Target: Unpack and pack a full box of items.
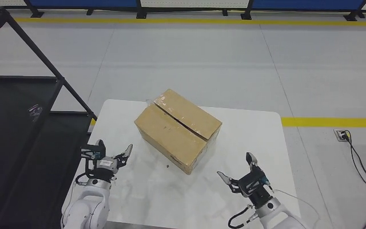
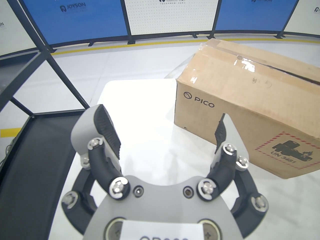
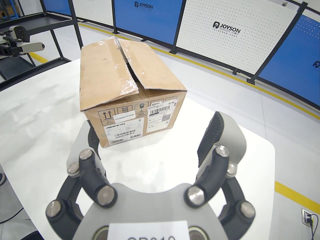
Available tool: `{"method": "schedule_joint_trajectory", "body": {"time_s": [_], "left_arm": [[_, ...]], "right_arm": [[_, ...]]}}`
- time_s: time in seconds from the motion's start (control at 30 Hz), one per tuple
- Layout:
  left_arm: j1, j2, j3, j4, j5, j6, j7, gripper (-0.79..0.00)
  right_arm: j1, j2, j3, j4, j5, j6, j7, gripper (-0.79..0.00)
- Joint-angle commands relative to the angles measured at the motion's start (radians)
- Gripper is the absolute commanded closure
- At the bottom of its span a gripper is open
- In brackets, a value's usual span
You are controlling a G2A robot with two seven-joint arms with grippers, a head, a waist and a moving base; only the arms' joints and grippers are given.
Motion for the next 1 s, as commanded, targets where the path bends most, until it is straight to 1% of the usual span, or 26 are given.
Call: {"method": "schedule_joint_trajectory", "body": {"time_s": [0.0,0.07,0.1,0.13,0.17,0.23,0.33,0.37,0.47,0.6,0.63,0.97], "left_arm": [[0.0,0.0,0.0,0.0,0.0,0.0,0.0,-0.785],[-0.007,-0.001,0.0,0.008,0.007,0.021,0.001,-0.785],[-0.023,-0.002,0.007,0.022,0.015,0.029,-0.006,-0.785],[-0.05,-0.004,0.011,0.043,0.033,0.064,-0.01,-0.785],[-0.081,-0.007,0.024,0.072,0.058,0.109,-0.008,-0.785],[-0.153,-0.017,0.06,0.143,0.04,0.16,-0.03,-0.785],[-0.27,-0.03,0.093,0.271,0.016,0.228,-0.044,-0.785],[-0.31,-0.035,0.105,0.316,0.004,0.255,-0.048,-0.785],[-0.415,-0.052,0.128,0.429,-0.079,0.298,-0.069,-0.785],[-0.519,-0.069,0.138,0.538,-0.149,0.372,-0.081,-0.785],[-0.529,-0.07,0.143,0.549,-0.143,0.379,-0.092,-0.785],[-0.529,-0.07,0.143,0.549,-0.143,0.379,-0.092,-0.785]], "right_arm": [[0.0,-0.001,-0.005,-0.008,0.019,-0.01,-0.021,-0.785],[0.011,-0.002,-0.01,0.001,0.067,-0.034,-0.028,-0.785],[0.023,-0.004,-0.016,0.01,0.086,-0.028,-0.01,-0.785],[0.039,-0.007,-0.029,0.018,0.12,-0.021,0.008,-0.785],[0.057,-0.011,-0.044,0.03,0.179,-0.028,0.022,-0.785],[0.097,-0.019,-0.068,0.069,0.329,-0.068,0.034,-0.785],[0.145,-0.024,-0.088,0.126,0.437,-0.107,0.061,-0.785],[0.156,-0.026,-0.093,0.141,0.458,-0.11,0.071,-0.785],[0.172,-0.029,-0.106,0.164,0.504,-0.123,0.079,-0.785],[0.165,-0.025,-0.094,0.162,0.494,-0.142,0.088,-0.785],[0.165,-0.025,-0.094,0.162,0.494,-0.142,0.088,-0.785],[0.165,-0.025,-0.094,0.162,0.494,-0.142,0.088,-0.785]]}}
